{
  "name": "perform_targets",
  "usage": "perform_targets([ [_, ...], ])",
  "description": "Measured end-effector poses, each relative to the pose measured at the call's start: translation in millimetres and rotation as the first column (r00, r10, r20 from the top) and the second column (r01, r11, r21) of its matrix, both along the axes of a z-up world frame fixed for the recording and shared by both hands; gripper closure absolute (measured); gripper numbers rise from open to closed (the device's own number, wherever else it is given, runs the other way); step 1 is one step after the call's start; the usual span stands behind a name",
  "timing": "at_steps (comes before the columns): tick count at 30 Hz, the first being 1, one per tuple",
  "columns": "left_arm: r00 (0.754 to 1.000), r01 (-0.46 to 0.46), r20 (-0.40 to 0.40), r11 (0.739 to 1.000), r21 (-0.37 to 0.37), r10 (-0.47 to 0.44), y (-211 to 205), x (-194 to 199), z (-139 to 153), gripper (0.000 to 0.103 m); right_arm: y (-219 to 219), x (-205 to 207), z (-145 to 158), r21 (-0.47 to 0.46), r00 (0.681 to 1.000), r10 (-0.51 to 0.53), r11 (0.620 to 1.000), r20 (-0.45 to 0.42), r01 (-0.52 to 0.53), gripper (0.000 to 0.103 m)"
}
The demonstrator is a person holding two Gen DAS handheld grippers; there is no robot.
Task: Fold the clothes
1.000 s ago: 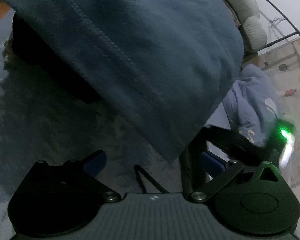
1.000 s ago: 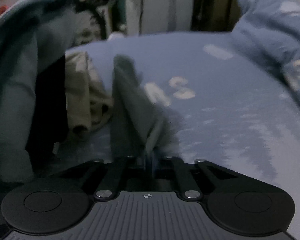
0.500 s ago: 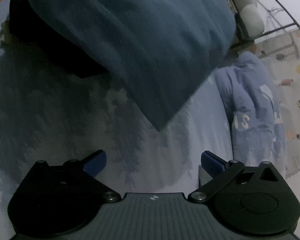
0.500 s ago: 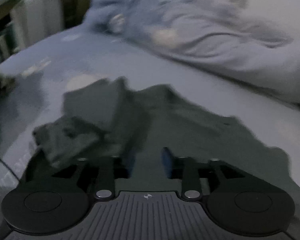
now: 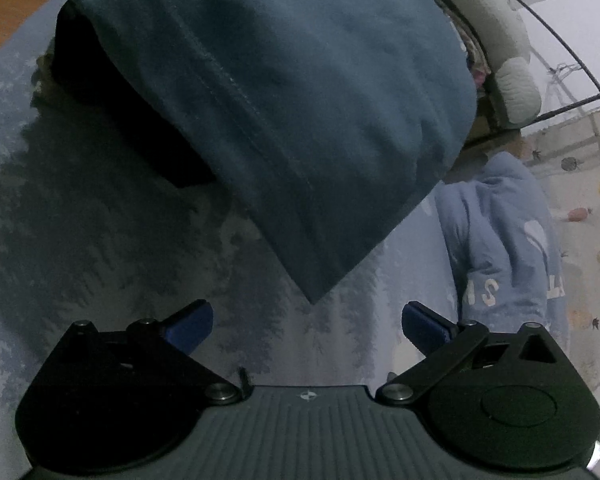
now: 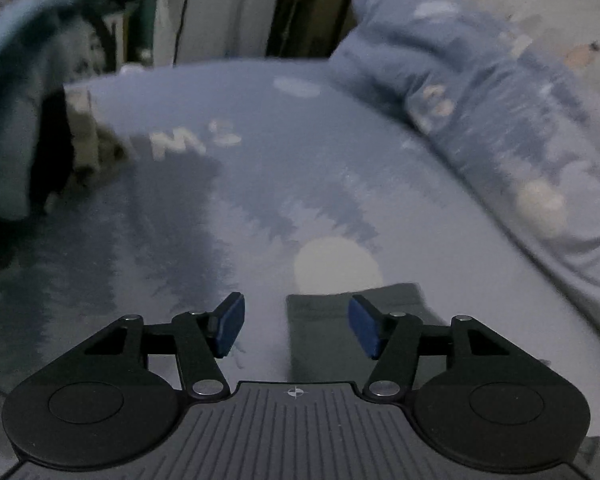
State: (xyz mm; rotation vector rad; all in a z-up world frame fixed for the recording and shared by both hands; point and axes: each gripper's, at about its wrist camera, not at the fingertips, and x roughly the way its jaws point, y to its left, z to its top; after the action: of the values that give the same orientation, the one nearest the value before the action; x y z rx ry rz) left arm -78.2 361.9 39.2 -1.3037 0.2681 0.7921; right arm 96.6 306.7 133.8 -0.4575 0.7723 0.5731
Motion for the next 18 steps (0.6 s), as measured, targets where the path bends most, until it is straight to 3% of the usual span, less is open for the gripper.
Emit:
perform_targets([
  [3,1.0,0.01,-0.001,1.0,-0.016,-0.01,0.1,1.0,-1.3,0.0,12.1,14.5,-17.9,-0.055,1.0,-0.013,0.998,-0.011,0.012,0.042],
  [6,1.0,0.021,0.0,1.0,-0.019,-0.021,-2.1,-0.8,-2.4,0.0,6.3,27.5,-32.1,-0.05,0.997,-0.068,0.997,-0.039,0.066,0.048],
  [8,1.0,0.019,0.003,1.0,-0.022,-0.019,-1.4,-1.7,-2.3,0.0,-1.2,32.7,-36.5,-0.021,0.993,-0.098,0.995,-0.065,0.097,0.068],
  [9,1.0,0.019,0.004,1.0,-0.023,-0.019,-1.3,-2.6,-2.3,0.0,-5.5,32.1,-37.3,0.001,0.992,-0.102,0.995,-0.077,0.102,0.089],
  [10,1.0,0.02,0.005,1.0,-0.021,-0.02,-1.8,-3.9,-2.0,0.0,-9.6,31.3,-34.1,0.006,0.99,-0.122,0.992,-0.064,0.123,0.095],
  [11,1.0,0.023,0.007,1.0,-0.019,-0.023,-2.3,-4.3,-1.6,0.0,-13.7,30.6,-30.8,0.011,0.988,-0.143,0.99,-0.052,0.144,0.095],
  [18,0.992,0.1,0.074,0.995,-0.018,-0.098,-4.2,3.5,0.4,0.0,-74.1,15.0,78.5,0.309,0.973,-0.227,0.929,0.043,0.203,0.095],
])
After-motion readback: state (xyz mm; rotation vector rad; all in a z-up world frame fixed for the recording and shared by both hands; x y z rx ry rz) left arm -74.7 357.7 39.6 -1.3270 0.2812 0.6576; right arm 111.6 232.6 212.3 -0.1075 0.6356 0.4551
